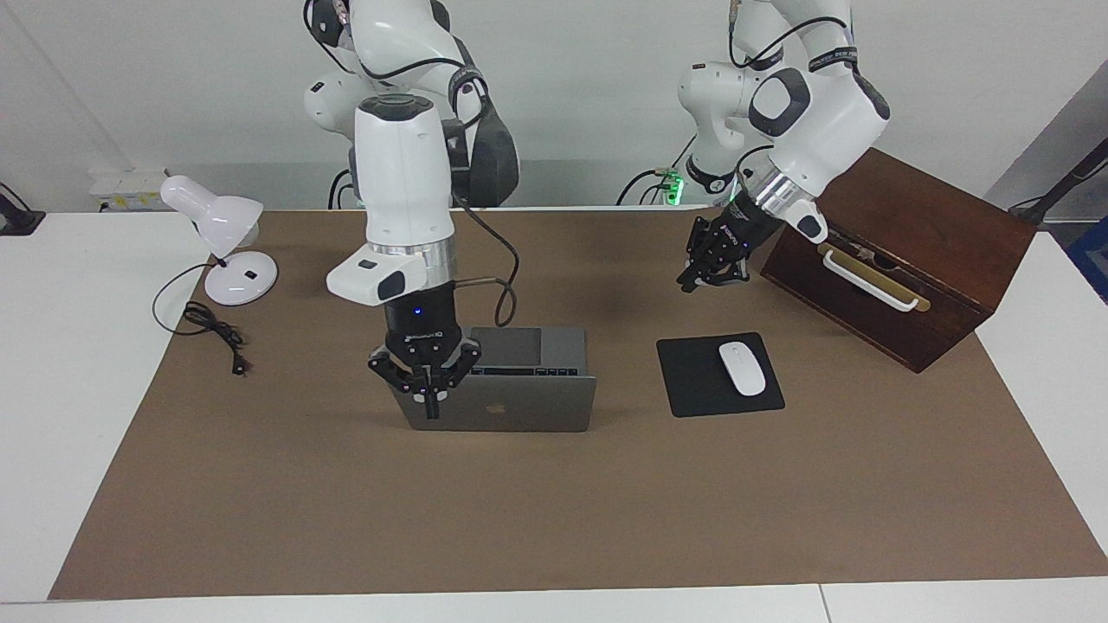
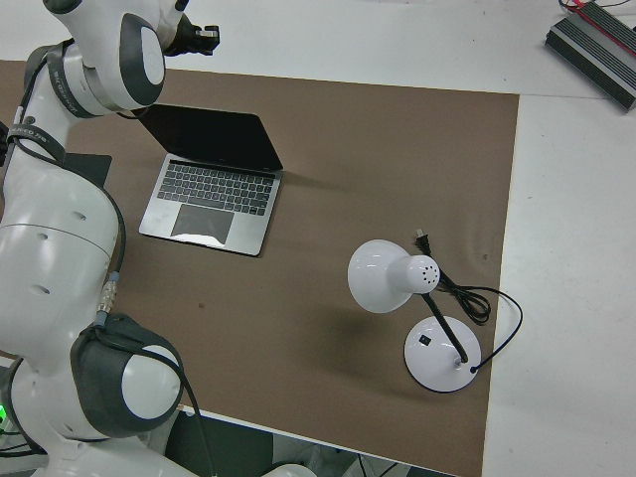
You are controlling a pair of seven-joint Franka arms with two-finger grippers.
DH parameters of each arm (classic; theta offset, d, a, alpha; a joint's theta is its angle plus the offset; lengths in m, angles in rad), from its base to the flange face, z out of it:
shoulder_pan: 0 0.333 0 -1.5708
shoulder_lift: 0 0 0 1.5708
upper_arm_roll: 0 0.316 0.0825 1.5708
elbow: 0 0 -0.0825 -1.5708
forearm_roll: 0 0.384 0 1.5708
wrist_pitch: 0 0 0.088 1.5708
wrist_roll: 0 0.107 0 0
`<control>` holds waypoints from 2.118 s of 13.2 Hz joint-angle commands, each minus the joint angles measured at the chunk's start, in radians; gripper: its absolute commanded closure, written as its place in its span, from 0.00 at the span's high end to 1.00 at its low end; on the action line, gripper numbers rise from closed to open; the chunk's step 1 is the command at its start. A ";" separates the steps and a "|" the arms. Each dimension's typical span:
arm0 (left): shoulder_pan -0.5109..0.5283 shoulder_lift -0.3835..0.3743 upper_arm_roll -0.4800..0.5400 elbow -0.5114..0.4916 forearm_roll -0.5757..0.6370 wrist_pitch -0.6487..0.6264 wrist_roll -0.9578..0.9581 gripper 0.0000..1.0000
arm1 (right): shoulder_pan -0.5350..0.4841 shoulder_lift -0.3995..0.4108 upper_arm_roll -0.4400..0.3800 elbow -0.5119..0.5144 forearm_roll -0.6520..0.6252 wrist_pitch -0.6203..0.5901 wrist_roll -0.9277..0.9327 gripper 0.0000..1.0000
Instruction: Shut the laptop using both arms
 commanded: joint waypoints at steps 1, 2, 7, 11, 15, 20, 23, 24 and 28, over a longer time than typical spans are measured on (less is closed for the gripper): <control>-0.067 0.013 0.002 -0.077 -0.128 0.123 -0.058 0.00 | 0.031 0.028 -0.034 0.000 0.073 0.005 0.027 0.00; -0.083 0.036 0.002 -0.087 -0.209 0.155 -0.056 0.00 | 0.047 0.036 -0.058 -0.009 0.114 0.004 0.027 0.00; -0.294 0.137 0.002 -0.088 -0.518 0.471 -0.055 0.00 | 0.071 0.050 -0.071 -0.034 0.148 -0.018 0.017 0.00; -0.348 0.224 0.002 -0.068 -0.611 0.568 -0.045 0.00 | 0.073 0.050 -0.069 -0.043 0.185 -0.053 0.016 0.00; -0.430 0.335 0.002 -0.016 -0.644 0.645 -0.044 0.00 | 0.073 0.047 -0.069 -0.046 0.210 -0.105 -0.012 0.00; -0.474 0.451 0.001 0.070 -0.643 0.683 -0.044 0.00 | 0.071 0.044 -0.069 -0.046 0.262 -0.185 -0.036 0.00; -0.474 0.465 -0.011 0.087 -0.644 0.702 -0.044 0.00 | 0.071 0.039 -0.069 -0.047 0.292 -0.255 -0.036 0.00; -0.474 0.475 -0.011 0.092 -0.644 0.705 -0.044 0.00 | 0.071 0.037 -0.069 -0.053 0.297 -0.275 -0.035 0.00; -0.485 0.479 -0.011 0.087 -0.673 0.723 -0.044 0.00 | 0.071 0.037 -0.072 -0.064 0.354 -0.349 -0.033 0.00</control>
